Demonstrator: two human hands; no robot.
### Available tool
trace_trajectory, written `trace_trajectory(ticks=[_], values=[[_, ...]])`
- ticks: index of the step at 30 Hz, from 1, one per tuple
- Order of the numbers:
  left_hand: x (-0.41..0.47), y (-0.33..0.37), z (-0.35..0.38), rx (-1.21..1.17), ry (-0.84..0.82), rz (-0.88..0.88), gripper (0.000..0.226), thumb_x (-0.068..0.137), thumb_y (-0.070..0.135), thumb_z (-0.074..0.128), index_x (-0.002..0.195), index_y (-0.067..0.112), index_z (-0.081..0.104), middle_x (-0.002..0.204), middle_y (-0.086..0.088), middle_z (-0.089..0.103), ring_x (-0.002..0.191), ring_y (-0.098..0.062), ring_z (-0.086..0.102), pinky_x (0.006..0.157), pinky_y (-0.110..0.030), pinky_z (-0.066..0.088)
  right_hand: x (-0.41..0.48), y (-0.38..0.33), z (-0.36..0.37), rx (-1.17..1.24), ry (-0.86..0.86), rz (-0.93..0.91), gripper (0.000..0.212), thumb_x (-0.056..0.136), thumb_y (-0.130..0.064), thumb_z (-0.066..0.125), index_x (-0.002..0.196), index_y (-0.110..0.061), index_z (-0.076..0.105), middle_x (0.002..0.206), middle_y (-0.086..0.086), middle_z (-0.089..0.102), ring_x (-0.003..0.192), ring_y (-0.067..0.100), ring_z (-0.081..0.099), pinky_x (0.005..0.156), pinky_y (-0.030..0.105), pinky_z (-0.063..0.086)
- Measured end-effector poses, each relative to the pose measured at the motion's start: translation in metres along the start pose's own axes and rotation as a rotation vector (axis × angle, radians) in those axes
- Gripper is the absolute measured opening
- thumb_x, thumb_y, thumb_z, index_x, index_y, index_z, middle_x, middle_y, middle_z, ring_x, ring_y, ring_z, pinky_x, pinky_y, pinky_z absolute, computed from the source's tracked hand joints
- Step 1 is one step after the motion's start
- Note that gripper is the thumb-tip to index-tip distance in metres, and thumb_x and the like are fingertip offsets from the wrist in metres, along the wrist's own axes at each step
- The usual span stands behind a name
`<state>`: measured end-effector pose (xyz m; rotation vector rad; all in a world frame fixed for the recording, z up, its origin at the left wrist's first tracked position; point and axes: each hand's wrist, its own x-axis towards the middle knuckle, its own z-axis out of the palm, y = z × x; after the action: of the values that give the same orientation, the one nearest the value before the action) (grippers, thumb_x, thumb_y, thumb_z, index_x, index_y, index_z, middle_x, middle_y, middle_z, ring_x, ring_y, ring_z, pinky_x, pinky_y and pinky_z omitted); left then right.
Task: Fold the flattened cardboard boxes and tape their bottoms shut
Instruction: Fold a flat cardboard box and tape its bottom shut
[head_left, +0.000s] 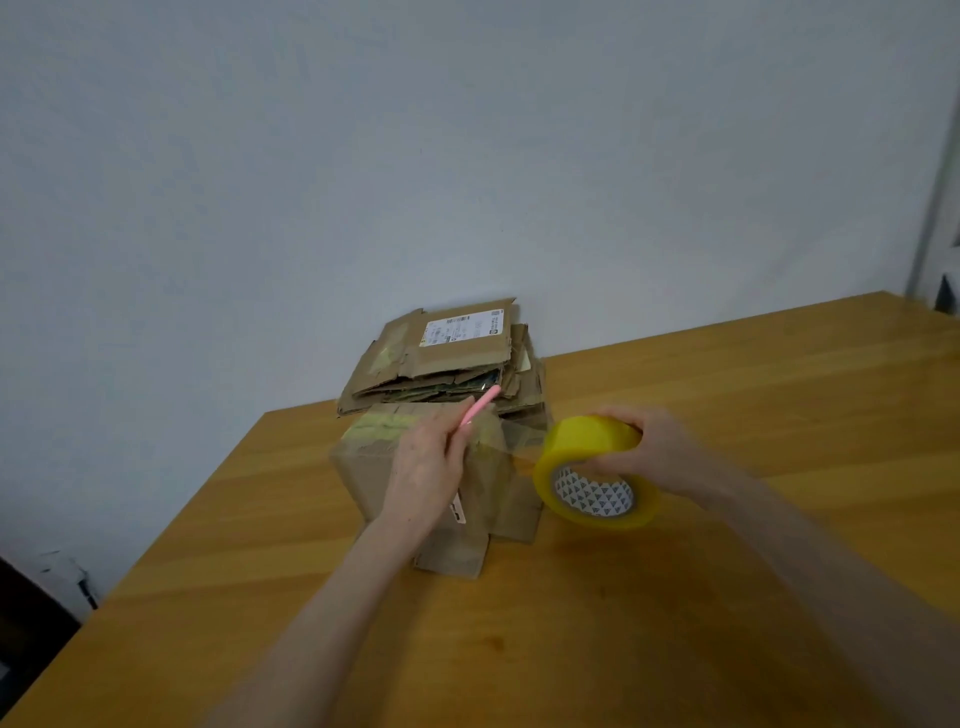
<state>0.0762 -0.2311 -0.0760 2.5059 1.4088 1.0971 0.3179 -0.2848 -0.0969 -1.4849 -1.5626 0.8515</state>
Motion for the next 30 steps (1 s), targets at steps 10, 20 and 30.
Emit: trace_trajectory(ticks=[10,20,30], values=[[-0.015,0.013,-0.019,0.375,-0.007,0.107,0.025,0.096,0.032,0.052,0.112,0.021,0.069,0.072,0.005,0.053,0.059,-0.012,0.050,0.049,-0.021,0.037,-0.003,0.001,0.000,0.031,-0.005,-0.001,0.062,0.071,-0.022,0.080,0.126,-0.029,0.052,0.113,0.000,0.056,0.088,0.006,0.056,0.061,0.016,0.049],[-0.019,0.023,-0.023,0.356,-0.133,0.113,0.039,0.097,0.048,0.039,0.117,0.028,0.066,0.074,0.007,0.062,0.064,-0.009,0.059,0.063,-0.020,0.048,-0.009,-0.005,0.000,0.015,0.004,-0.001,0.060,0.072,-0.021,0.079,0.126,-0.028,0.052,0.110,-0.001,0.054,0.093,0.013,0.055,0.062,0.016,0.048],[-0.009,0.032,-0.013,0.490,-0.229,-0.016,0.034,0.099,0.040,0.042,0.111,0.020,0.067,0.084,0.001,0.065,0.066,-0.012,0.055,0.060,-0.021,0.044,-0.012,-0.009,0.001,-0.002,-0.017,-0.007,0.060,0.073,-0.019,0.079,0.125,-0.029,0.052,0.111,-0.001,0.052,0.094,0.014,0.054,0.062,0.018,0.046]])
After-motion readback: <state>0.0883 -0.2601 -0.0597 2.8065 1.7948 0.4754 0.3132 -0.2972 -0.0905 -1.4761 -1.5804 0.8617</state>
